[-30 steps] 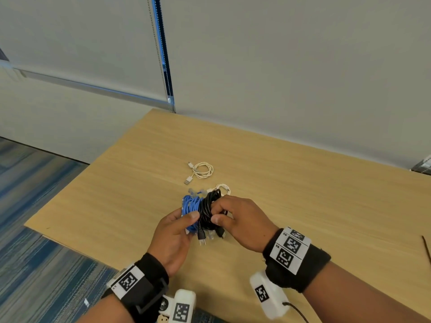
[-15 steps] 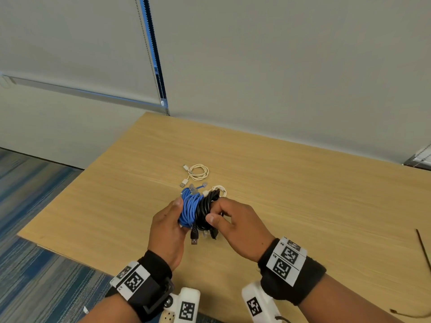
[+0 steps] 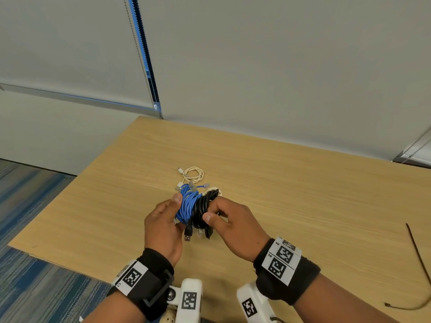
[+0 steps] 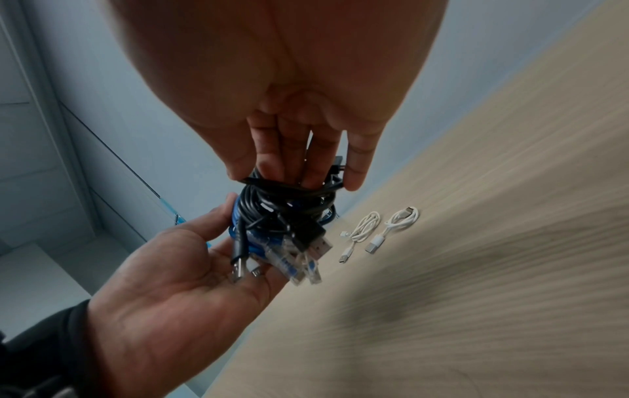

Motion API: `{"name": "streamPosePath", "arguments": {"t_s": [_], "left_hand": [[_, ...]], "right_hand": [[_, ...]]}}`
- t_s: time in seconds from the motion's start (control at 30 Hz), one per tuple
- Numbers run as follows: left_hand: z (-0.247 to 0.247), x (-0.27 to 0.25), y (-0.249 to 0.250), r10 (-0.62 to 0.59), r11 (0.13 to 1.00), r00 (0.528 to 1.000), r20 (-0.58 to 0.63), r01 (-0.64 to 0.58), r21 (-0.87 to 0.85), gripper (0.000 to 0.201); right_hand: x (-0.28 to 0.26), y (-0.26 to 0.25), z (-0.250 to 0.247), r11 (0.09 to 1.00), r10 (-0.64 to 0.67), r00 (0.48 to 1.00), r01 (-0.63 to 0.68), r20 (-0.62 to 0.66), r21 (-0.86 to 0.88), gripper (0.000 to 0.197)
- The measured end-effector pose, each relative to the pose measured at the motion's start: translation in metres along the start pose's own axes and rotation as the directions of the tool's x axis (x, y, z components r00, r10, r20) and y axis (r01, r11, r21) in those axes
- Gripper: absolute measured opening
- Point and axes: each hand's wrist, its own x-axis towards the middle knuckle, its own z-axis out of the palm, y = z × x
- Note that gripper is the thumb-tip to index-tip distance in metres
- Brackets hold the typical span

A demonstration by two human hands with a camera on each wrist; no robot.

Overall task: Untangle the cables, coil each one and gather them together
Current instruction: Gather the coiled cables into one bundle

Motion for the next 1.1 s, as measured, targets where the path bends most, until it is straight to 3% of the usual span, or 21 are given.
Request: {"name": "streamPosePath", "arguments": {"t_s": [0.2, 0.33, 0.43, 0.6, 0.73, 0.83, 0.97, 1.1], "left_hand": [[0.003, 0.0, 0.006, 0.028, 0.999, 1.0, 0.011, -0.028, 0.026, 0.043], [0.0, 0.001, 0.005, -0.094, 0.995, 0.988, 0.123, 0.089, 0.043, 0.038], [-0.004, 0.001, 0.004, -0.191, 0.981, 0.96, 0.207, 0.177, 0.082, 0.038], [-0.015, 0.001, 0.006, -0.217, 0.975, 0.921, 0.323, 0.22, 0.027, 0.04], [-0.024, 0.002, 0.004, -0.302, 0.953, 0.844, 0.442, 0.285, 0.107, 0.056], [-0.03, 0.003, 0.001, -0.38, 0.925, 0.813, 0.442, 0.327, 0.193, 0.066], [-0.033, 0.003, -0.003, -0.432, 0.902, 0.802, 0.412, 0.379, 0.207, 0.056], [-0.038, 0.007, 0.0, -0.376, 0.925, 0.858, 0.35, 0.323, 0.201, 0.039]], "right_hand": [[-0.001, -0.001, 0.0, 1.0, -0.017, 1.0, 0.016, -0.018, -0.007, 0.014], [-0.003, -0.002, -0.001, 0.999, -0.032, 0.998, 0.031, -0.048, -0.009, 0.012], [-0.002, -0.005, -0.002, 0.995, -0.09, 0.996, 0.09, -0.016, -0.041, 0.011], [0.004, -0.006, -0.008, 0.985, -0.149, 0.987, 0.154, 0.06, -0.077, 0.01], [0.007, -0.003, -0.013, 0.98, -0.171, 0.973, 0.184, 0.154, -0.079, 0.01], [0.009, 0.0, -0.013, 0.976, -0.165, 0.962, 0.19, 0.216, -0.102, 0.011], [0.017, -0.001, -0.006, 0.953, -0.177, 0.944, 0.235, 0.28, -0.191, 0.015], [0.03, -0.004, 0.001, 0.935, -0.198, 0.917, 0.283, 0.347, -0.214, 0.016]]}}
